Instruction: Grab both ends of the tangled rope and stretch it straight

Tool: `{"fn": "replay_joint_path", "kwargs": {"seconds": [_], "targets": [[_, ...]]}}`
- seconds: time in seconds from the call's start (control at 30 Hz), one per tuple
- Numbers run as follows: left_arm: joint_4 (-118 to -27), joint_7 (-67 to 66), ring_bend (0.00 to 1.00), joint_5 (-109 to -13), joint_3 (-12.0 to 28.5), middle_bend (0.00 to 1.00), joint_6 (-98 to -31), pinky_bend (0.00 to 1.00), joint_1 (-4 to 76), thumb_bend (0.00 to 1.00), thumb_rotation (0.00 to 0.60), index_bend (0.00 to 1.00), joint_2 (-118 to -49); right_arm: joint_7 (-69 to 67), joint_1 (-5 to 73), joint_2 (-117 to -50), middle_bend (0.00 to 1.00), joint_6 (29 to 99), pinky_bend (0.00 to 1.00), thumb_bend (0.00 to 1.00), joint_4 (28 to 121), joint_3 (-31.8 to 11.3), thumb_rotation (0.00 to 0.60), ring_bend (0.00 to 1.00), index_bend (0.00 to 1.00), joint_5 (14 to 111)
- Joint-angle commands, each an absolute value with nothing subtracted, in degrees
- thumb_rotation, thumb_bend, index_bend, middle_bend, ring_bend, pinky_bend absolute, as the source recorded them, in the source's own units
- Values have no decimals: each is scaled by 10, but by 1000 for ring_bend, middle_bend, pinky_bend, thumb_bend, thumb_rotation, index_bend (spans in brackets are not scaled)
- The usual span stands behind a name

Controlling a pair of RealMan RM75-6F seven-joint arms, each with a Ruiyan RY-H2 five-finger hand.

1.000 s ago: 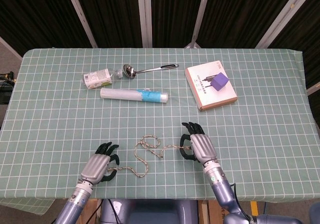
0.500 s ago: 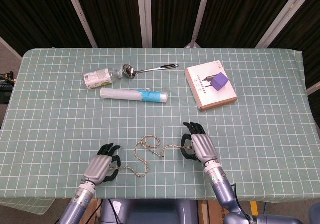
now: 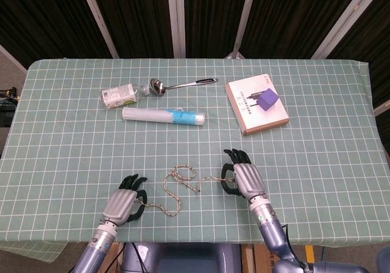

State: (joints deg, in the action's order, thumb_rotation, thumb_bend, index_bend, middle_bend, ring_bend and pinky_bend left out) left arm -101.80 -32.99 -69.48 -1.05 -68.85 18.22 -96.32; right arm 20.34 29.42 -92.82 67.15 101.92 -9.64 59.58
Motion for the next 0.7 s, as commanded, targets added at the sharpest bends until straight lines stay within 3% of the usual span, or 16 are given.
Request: {"fn": "replay_joint_path", "kwargs": {"seconds": [0.03, 0.23, 0.7], "targets": [[-1018, -330, 0, -695, -10, 124, -690, 0, 183, 578, 600, 552, -963, 203, 294, -928, 134, 672, 0, 455, 1020, -96, 600, 0, 617, 596], [-1023, -327, 0, -698, -4, 123, -695, 0, 186, 580, 600, 555, -957, 203, 294, -923, 134, 673, 0, 456, 1022, -97, 600, 0, 617, 597], [-1091, -308, 0, -704, 66, 124, -733, 0, 199, 580, 600, 565, -874, 198, 286, -870, 134, 688, 0, 456, 1035, -110, 600, 0, 617, 609]]}}
